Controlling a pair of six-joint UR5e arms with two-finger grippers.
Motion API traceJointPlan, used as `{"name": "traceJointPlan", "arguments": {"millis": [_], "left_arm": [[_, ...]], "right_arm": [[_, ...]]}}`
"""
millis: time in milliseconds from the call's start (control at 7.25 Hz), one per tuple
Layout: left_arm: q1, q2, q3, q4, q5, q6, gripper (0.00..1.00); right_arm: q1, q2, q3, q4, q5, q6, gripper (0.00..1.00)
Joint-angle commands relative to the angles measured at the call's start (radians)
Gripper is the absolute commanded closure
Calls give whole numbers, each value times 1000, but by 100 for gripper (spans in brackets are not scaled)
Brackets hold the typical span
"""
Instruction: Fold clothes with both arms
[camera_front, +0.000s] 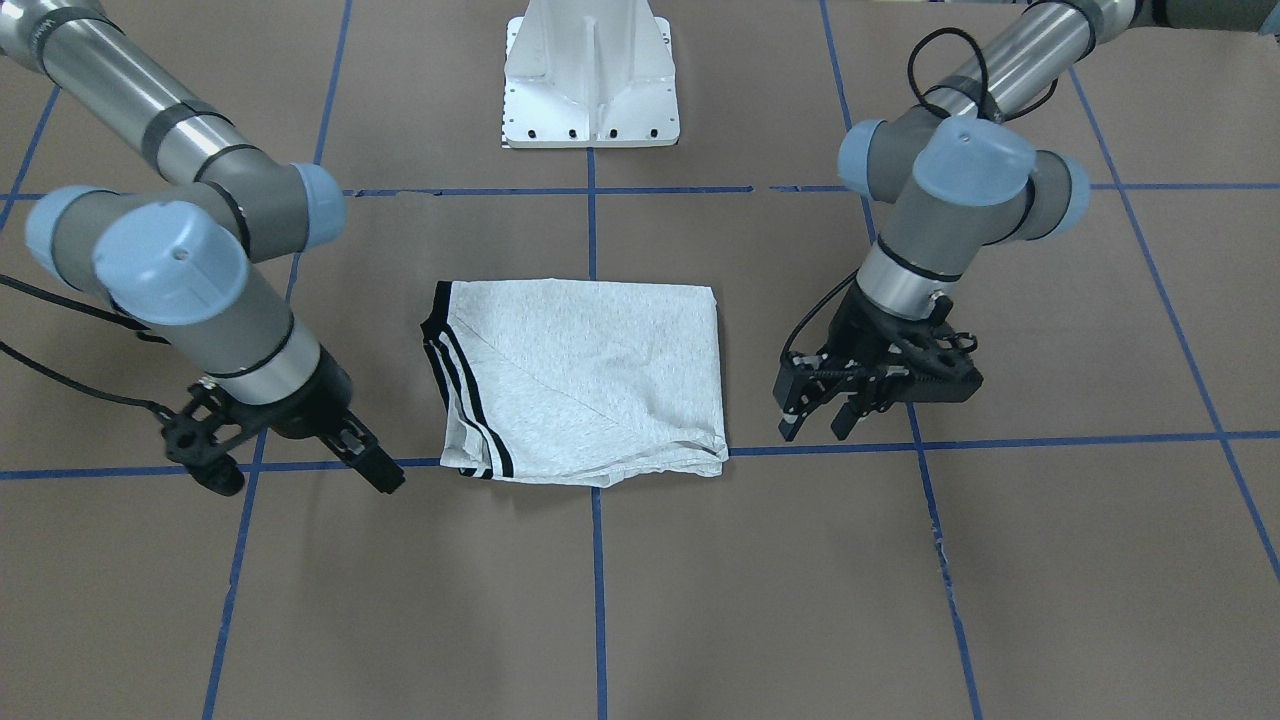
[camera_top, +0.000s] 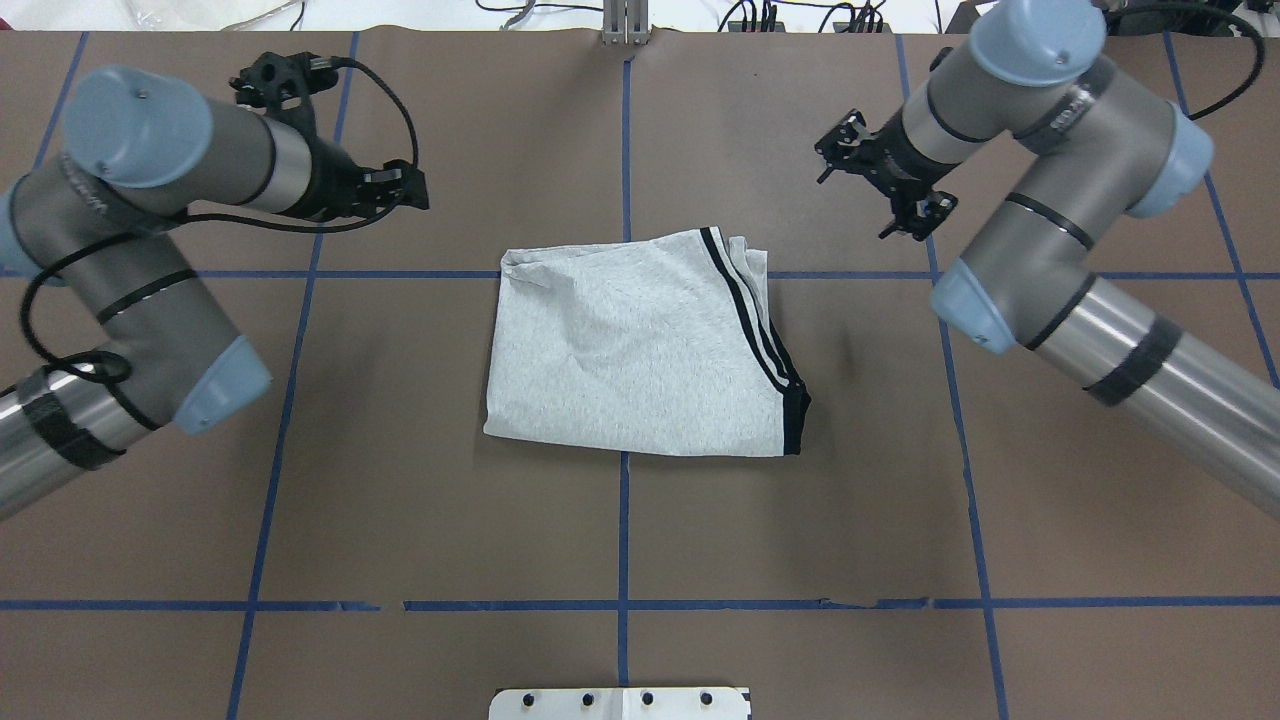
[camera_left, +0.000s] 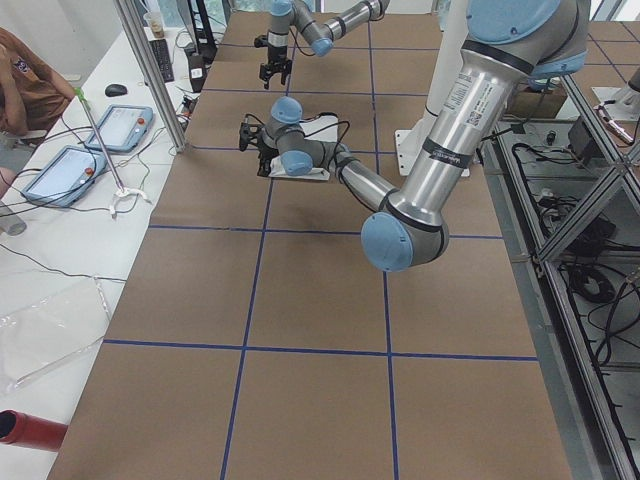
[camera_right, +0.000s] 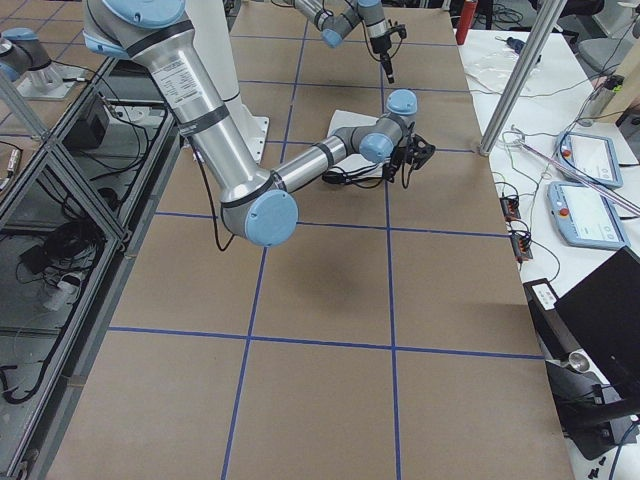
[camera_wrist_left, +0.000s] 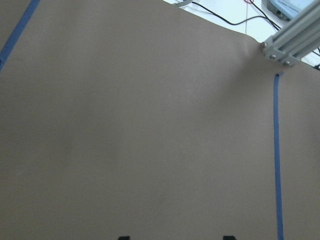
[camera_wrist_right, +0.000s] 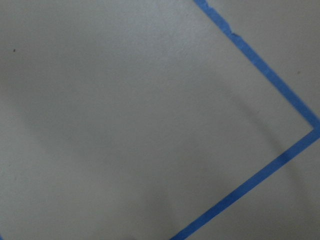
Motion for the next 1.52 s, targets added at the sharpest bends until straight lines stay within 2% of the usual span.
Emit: {"name": "traceJointPlan", "arguments": {"millis": [0, 276, 414, 690, 828, 966, 1103, 1379], "left_arm": [[-121, 198, -105, -1, -127, 296, 31], [-267, 321, -130, -2, -237, 536, 31], [-342, 367, -126, 1, -273, 678, 31], [-495, 452, -119, 21, -354, 910, 31], [-555, 467, -123, 94, -391, 1022, 31], [-608, 457, -127, 230, -394, 1092, 31], [-641, 455, -130, 299, -396, 1139, 31], [-645, 454, -129, 373, -398, 1143, 31]], "right_arm": [[145, -186, 63, -4, 82, -343, 0], [323, -332, 52, -8, 150, -731, 0], [403, -371, 52, -69, 162, -911, 0], [548, -387, 66, -279, 178, -1250, 0], [587, -397, 66, -334, 178, -1381, 0], [603, -400, 66, -377, 179, -1462, 0], [627, -410, 69, -402, 181, -1542, 0], [629, -445, 130, -444, 181, -1557, 0]]}}
